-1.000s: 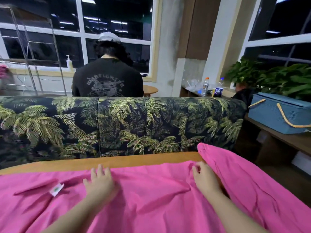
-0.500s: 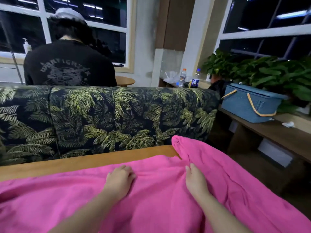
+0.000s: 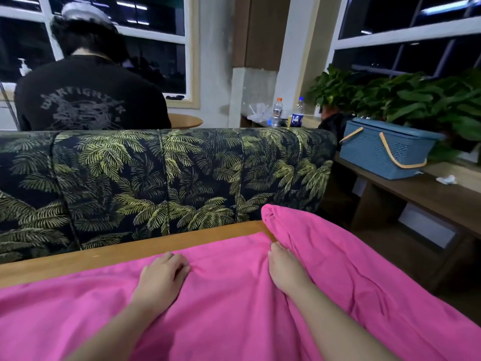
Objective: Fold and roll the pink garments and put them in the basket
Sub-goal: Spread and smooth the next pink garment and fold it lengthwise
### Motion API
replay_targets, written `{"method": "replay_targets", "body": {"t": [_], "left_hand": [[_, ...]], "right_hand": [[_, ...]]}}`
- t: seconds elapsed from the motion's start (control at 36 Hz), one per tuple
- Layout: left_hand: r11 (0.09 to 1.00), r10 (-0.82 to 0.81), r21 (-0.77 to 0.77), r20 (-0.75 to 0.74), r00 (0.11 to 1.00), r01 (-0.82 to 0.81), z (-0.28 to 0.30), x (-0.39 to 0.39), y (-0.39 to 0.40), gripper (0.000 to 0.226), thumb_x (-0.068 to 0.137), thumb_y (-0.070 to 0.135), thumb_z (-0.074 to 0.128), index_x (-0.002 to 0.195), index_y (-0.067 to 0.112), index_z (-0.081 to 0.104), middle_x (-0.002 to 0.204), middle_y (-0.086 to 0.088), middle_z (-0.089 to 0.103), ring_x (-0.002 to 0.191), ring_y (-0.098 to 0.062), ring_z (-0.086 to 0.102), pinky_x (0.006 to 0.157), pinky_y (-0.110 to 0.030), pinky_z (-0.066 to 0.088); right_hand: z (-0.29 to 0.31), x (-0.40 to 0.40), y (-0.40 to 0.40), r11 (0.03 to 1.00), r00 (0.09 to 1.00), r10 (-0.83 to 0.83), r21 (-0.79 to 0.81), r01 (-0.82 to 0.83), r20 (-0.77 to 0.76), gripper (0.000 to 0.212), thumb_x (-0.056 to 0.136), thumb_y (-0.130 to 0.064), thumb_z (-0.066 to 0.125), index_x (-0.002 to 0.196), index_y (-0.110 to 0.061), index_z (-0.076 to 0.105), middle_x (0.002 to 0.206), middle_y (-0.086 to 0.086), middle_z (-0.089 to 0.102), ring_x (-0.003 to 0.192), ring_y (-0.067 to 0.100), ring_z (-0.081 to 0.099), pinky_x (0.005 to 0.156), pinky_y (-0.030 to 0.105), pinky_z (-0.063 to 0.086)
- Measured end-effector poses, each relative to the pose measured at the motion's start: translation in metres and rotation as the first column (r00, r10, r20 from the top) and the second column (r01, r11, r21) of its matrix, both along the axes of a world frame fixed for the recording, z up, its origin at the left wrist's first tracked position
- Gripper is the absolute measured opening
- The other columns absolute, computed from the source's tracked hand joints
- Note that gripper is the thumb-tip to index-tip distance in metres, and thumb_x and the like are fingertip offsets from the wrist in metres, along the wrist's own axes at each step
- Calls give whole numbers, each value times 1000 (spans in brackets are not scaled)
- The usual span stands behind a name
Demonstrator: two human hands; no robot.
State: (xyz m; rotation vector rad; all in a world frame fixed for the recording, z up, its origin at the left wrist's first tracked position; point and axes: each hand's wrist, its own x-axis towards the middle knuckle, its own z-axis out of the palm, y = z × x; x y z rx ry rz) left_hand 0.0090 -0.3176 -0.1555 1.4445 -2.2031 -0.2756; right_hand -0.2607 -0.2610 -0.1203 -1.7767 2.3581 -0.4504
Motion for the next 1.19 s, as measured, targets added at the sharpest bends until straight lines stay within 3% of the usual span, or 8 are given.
{"method": "replay_targets", "body": {"t": [0.17,0.28,0.47,0.58,0.72,1.0,1.11,1.19], "left_hand": [[995,-7,103,31,999,4,10,0,-6,28,95,39,53,74,46,37,85,13,50,99,-16,57,77,-32,39],[970,44,243,-92,995,-20,24,2,-25,23,94,33,56,73,35,50,81,8,61,90,-23,62,78,-33,46],[974,142,195,-145,979,-112,59,-8,-51,21,97,35,50,85,18,56,83,-1,62,83,-24,59,71,-30,42],[966,161,210,-42,986,-149,33,-8,-48,23,96,40,50,84,21,53,85,-2,65,89,-29,63,74,-34,47],[988,136,64,102,985,-143,12,-6,-41,22,94,52,46,90,30,50,92,0,70,93,-26,64,71,-32,45],[979,204,-32,116,972,-202,13,-2,-40,30,92,56,45,85,28,50,91,-2,71,92,-29,66,65,-32,40],[980,197,2,62,978,-198,14,0,-39,28,87,61,50,81,34,49,89,1,71,92,-27,65,63,-30,35],[982,189,2,35,981,-190,15,-1,-37,23,87,56,54,81,35,49,90,1,71,93,-27,65,64,-30,34]], "right_hand": [[5,0,-19,998,998,-40,44,42,-38,29,102,-19,29,119,-8,49,128,13,54,117,31,53,94,36,40],[17,0,-32,995,995,-98,-20,98,7,29,101,-21,36,115,-6,57,119,19,61,110,34,56,86,36,44],[52,3,-62,966,965,-124,-196,171,232,29,102,-16,38,120,-1,55,126,18,59,119,34,52,90,33,39],[22,-1,-66,988,988,-118,-91,127,95,23,100,-29,43,86,-14,54,104,17,66,102,33,60,73,35,39],[-7,-3,-56,980,979,-174,-114,162,-102,29,100,-38,41,103,-16,59,104,7,69,99,29,63,71,33,42],[-9,-3,-62,977,972,-198,-109,185,-129,28,101,-34,38,111,-16,57,110,6,67,103,27,63,76,31,45],[-6,-4,-64,972,986,-163,-176,155,-33,22,99,-25,45,103,-10,60,111,10,63,106,29,57,83,34,41],[4,-3,-65,947,980,-139,-270,174,143,19,100,-18,45,102,-2,56,106,17,64,101,33,57,75,35,32]]}}
